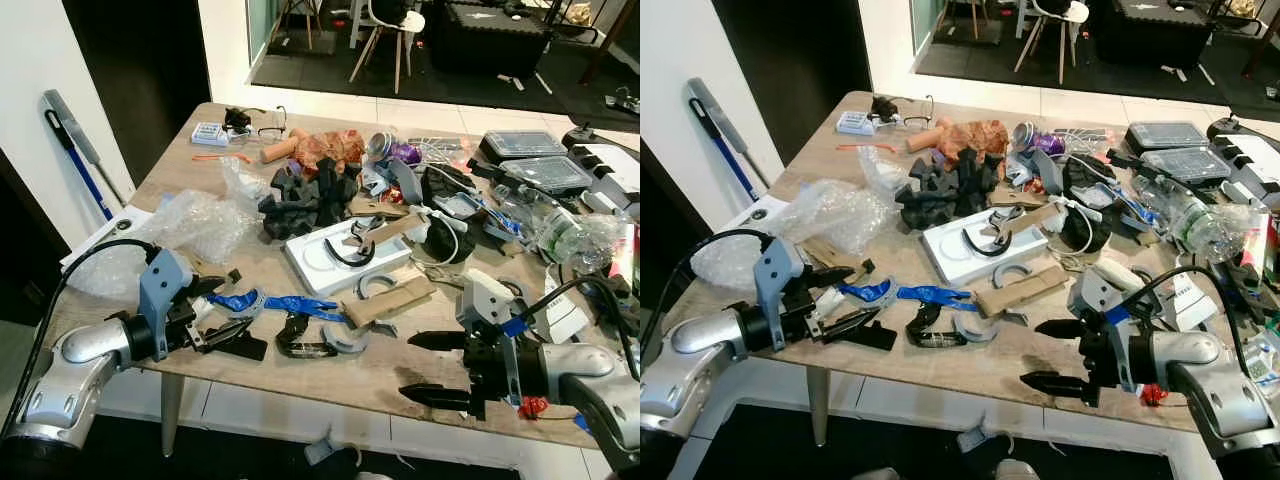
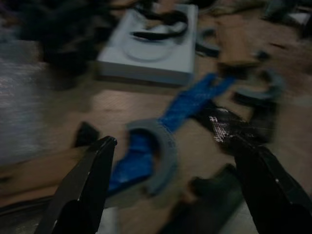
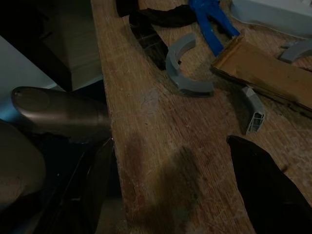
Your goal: Picking trash to rubbish bin
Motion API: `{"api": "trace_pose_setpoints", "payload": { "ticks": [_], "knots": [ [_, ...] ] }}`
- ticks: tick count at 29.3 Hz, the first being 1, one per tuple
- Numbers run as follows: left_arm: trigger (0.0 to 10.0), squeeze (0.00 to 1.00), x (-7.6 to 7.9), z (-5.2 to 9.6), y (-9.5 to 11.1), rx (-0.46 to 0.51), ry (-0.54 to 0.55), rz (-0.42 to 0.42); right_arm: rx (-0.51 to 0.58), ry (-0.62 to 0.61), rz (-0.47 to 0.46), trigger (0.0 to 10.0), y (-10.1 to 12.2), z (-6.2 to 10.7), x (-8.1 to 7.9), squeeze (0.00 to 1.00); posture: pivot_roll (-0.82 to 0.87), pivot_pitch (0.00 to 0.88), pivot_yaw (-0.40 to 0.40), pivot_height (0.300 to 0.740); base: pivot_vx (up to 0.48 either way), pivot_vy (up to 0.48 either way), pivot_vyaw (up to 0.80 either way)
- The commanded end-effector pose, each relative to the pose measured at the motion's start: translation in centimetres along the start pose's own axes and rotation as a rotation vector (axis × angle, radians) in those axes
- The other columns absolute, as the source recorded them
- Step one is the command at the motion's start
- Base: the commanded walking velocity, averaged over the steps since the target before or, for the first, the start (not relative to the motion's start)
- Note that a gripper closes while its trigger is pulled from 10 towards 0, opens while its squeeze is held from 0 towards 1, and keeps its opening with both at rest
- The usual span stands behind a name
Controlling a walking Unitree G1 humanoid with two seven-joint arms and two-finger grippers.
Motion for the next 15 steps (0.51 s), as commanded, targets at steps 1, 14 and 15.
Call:
{"api": "trace_pose_setpoints", "payload": {
  "ticks": [1,14,15],
  "knots": [
    [10.0,0.00,0.5,-0.1,-0.1,-0.030,-0.031,0.003,-0.016,0.005,0.013,10.0,-0.1,0.1,0.0,0.00,-0.04,0.000,-0.020,0.740,0.000,0.000,0.00],
    [10.0,0.00,2.4,-3.8,0.0,-0.085,-0.014,0.154,-0.016,0.000,0.013,10.0,-0.2,0.0,0.0,0.00,-0.04,0.000,-0.011,0.740,0.000,0.000,0.00],
    [10.0,0.00,2.4,-3.8,0.0,-0.085,-0.014,0.154,-0.016,0.000,0.013,10.0,-0.2,0.0,0.0,0.00,-0.04,0.000,-0.011,0.740,0.000,0.000,0.00]
  ]
}}
Point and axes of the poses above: a point about 5 cm out from each wrist's last joint towards the gripper, its own z axis pointing back from the gripper into the wrist, its own y axis along the axis of the wrist's last joint, x = y × z, the point moved 1 cm from there along -z, pointing out of the wrist towards the gripper, and after that the axes turned 6 degrees about z, right-handed, at the moved point
